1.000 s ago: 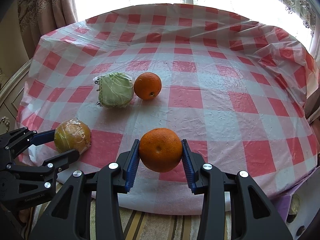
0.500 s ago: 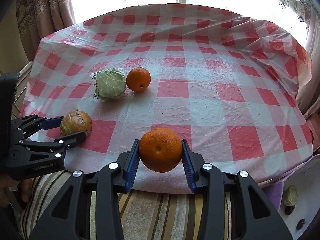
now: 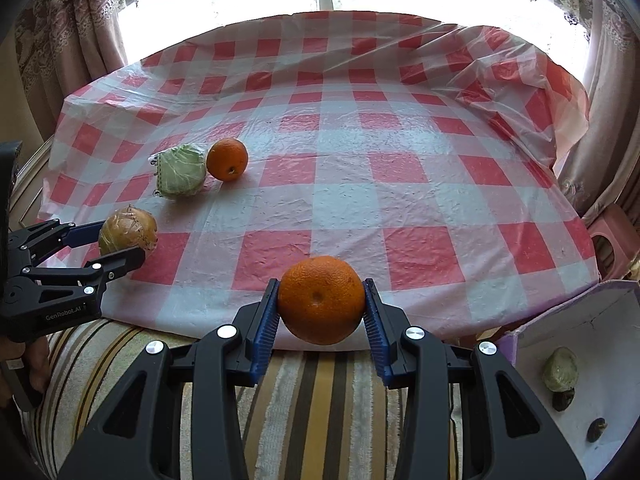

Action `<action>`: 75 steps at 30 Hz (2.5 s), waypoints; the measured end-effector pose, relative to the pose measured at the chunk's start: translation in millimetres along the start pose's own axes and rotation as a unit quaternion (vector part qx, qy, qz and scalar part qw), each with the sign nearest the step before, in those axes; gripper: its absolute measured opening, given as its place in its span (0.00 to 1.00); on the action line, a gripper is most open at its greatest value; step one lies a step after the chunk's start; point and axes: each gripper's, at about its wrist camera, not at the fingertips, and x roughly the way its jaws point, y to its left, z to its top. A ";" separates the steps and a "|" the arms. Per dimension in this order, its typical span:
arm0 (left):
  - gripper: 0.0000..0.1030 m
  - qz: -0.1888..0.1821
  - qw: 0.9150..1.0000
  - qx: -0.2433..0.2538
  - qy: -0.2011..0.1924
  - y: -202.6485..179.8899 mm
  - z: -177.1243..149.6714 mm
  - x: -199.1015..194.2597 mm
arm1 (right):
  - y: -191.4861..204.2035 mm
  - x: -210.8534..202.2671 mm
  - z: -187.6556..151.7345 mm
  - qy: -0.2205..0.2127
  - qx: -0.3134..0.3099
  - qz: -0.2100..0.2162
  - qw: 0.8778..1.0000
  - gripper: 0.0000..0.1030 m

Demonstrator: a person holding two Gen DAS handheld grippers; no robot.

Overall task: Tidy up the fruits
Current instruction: 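Carry the orange and the wrapped yellow fruit over the white box, then open both tools to release the orange and yellow fruit into the box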

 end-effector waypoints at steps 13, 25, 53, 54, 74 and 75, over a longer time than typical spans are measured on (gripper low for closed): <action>0.61 -0.065 0.994 0.080 -0.039 -101.9 35.0 -16.3 | -79.8 -32.8 -20.1 -0.011 0.059 -0.049 0.997 0.39; 0.61 -0.150 0.967 0.197 -0.058 -237.6 50.0 -18.2 | -186.4 -53.6 -55.6 0.009 0.126 -0.137 0.982 0.39; 0.61 -0.179 0.922 0.337 0.062 -380.3 23.2 82.8 | -249.8 14.4 -94.7 0.196 0.083 -0.208 0.954 0.39; 0.61 -0.175 0.921 0.342 0.063 -381.9 21.3 83.7 | -248.6 16.7 -95.6 0.200 0.081 -0.208 0.954 0.39; 0.62 -0.154 0.911 0.375 0.075 -398.7 5.0 96.3 | -246.6 32.8 -101.5 0.229 0.072 -0.217 0.946 0.56; 0.62 -0.154 0.911 0.375 0.075 -399.1 5.0 96.1 | -246.5 32.7 -101.6 0.229 0.072 -0.217 0.946 0.56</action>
